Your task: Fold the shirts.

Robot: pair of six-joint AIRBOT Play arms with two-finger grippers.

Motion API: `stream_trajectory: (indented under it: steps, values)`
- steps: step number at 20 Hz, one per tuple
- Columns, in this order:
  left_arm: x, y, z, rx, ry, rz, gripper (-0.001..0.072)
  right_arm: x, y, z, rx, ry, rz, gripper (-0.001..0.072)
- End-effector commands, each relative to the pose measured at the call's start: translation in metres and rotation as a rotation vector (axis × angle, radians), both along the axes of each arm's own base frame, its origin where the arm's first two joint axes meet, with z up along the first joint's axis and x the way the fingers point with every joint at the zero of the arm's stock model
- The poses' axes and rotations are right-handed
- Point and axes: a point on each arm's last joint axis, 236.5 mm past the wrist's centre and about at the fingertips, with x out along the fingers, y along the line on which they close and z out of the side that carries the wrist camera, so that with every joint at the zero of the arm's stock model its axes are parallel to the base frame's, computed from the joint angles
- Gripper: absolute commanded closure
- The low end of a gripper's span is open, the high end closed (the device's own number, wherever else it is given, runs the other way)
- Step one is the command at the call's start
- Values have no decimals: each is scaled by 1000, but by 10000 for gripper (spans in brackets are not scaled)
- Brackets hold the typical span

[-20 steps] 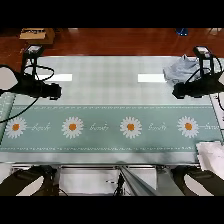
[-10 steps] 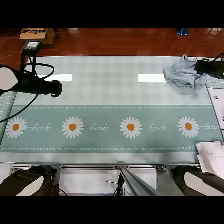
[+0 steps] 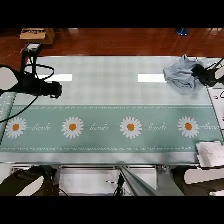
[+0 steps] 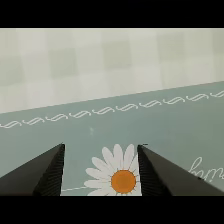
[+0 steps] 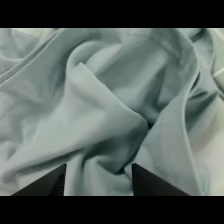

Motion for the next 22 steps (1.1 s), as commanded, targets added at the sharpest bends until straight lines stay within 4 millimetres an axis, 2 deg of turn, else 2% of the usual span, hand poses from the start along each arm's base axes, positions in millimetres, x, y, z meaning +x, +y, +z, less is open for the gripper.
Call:
stream_trajectory:
  steps: [1, 3, 4, 5, 6, 7, 9, 10, 12, 13, 15, 17, 19, 21, 22]
  values:
    - [-12, 2, -5, 12, 55, 0, 154, 10, -2, -38, 47, 3, -25, 222]
    - [-14, 3, -6, 13, 63, 0, 154, 8, -1, -57, 59, 34, -27, 223]
    - [-14, 3, -6, 13, 63, 0, 155, 7, 2, -66, 64, 50, -23, 258]
    - [-14, 2, -6, 11, 63, 0, 155, 7, 5, -73, 72, 60, -20, 400]
    - [-14, 1, -6, 8, 64, -1, 155, 8, 8, -75, 83, 59, -21, 599]
    - [-14, 1, -6, 6, 65, -1, 156, 11, 13, -74, 97, 50, -21, 680]
    - [-13, 1, -4, 5, 60, -1, 172, 17, 22, -54, 90, 11, 10, 680]
    - [-12, 1, 1, 3, 53, -1, 174, 22, 24, -31, 58, -24, 44, 681]
    - [-8, -2, 21, -11, 24, -3, 174, 26, 27, 35, -40, -119, 121, 681]
    - [-4, -3, 34, -17, -1, -3, 173, 24, 31, 74, -78, -177, 148, 681]
    - [5, -7, 72, -45, -80, -7, 174, 8, 48, 171, -163, -324, 205, 681]
    - [9, -18, 116, -102, -163, -23, 174, -21, 75, 266, -245, -486, 252, 682]
    - [5, -33, 159, -182, -235, -52, 174, -64, 108, 348, -293, -646, 293, 681]
    - [-7, -48, 203, -266, -311, -93, 174, -115, 144, 409, -295, -785, 342, 681]
    - [-15, -53, 220, -298, -346, -109, 173, -139, 162, 430, -270, -840, 373, 681]
